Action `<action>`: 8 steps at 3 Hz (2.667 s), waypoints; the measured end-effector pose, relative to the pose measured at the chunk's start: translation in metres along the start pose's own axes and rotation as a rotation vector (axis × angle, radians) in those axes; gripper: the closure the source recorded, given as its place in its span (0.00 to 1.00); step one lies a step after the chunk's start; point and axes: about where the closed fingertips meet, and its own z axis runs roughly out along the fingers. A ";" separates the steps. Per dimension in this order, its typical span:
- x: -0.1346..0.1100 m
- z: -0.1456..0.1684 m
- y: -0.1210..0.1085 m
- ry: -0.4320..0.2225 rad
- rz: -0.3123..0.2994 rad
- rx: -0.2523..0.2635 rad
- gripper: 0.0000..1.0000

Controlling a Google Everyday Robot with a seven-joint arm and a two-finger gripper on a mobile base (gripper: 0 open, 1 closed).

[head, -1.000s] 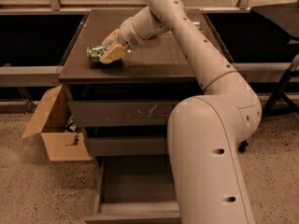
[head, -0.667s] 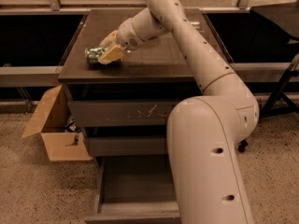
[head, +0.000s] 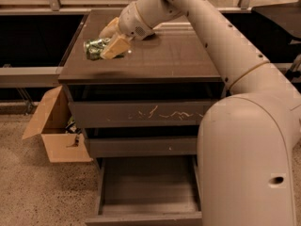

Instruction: Place green can into bottom drawer

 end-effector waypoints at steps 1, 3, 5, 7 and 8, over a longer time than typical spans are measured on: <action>0.001 0.000 0.001 -0.002 0.001 -0.003 1.00; -0.003 -0.017 0.045 -0.066 0.001 -0.010 1.00; 0.010 -0.019 0.138 -0.057 0.046 -0.031 1.00; 0.081 0.037 0.219 -0.088 0.239 -0.028 1.00; 0.081 0.037 0.219 -0.088 0.239 -0.028 1.00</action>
Offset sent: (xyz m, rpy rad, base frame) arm -0.0293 -0.0119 -0.0179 0.0281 0.0477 0.0386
